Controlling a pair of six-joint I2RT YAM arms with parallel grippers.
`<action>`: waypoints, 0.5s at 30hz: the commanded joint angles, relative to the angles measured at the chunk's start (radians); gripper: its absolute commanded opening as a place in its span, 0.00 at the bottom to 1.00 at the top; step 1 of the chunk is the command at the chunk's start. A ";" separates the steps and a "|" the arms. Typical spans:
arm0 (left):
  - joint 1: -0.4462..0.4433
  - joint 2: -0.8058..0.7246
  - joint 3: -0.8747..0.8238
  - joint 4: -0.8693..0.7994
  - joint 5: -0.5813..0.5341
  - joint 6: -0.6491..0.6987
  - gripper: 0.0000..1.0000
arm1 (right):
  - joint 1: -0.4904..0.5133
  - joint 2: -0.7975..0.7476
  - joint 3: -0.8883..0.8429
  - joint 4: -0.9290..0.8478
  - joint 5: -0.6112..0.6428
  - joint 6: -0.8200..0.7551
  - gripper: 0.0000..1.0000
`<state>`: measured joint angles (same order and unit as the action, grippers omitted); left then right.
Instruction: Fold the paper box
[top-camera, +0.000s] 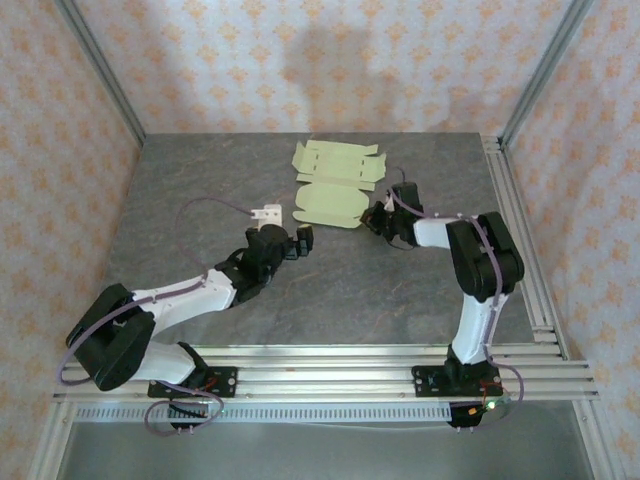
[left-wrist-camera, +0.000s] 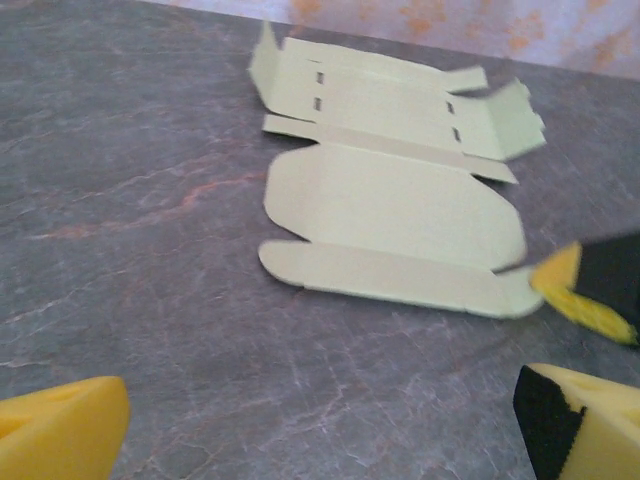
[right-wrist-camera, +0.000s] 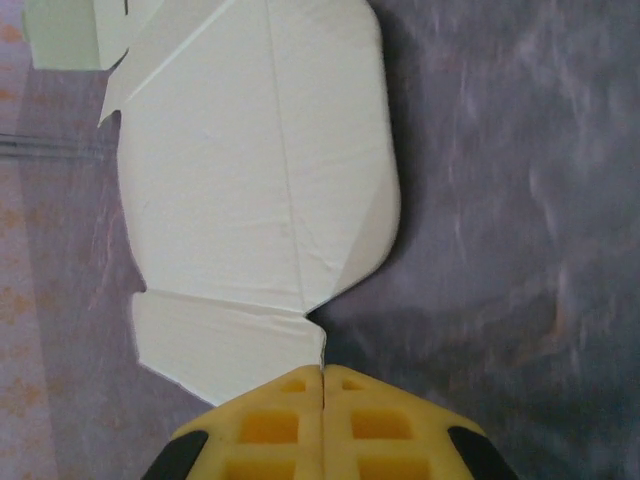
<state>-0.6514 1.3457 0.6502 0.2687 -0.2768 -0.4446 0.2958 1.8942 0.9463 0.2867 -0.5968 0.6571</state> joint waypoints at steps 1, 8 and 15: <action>0.042 -0.050 -0.017 -0.046 -0.010 -0.117 1.00 | 0.070 -0.117 -0.137 0.148 0.137 0.073 0.00; 0.091 -0.068 -0.032 -0.055 -0.003 -0.194 1.00 | 0.228 -0.289 -0.272 0.060 0.264 0.046 0.04; 0.093 -0.018 -0.004 -0.036 0.028 -0.201 1.00 | 0.211 -0.423 -0.230 -0.096 0.440 -0.131 0.63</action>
<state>-0.5667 1.3045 0.6312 0.2283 -0.2588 -0.6167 0.5350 1.5124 0.6735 0.2718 -0.2935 0.6270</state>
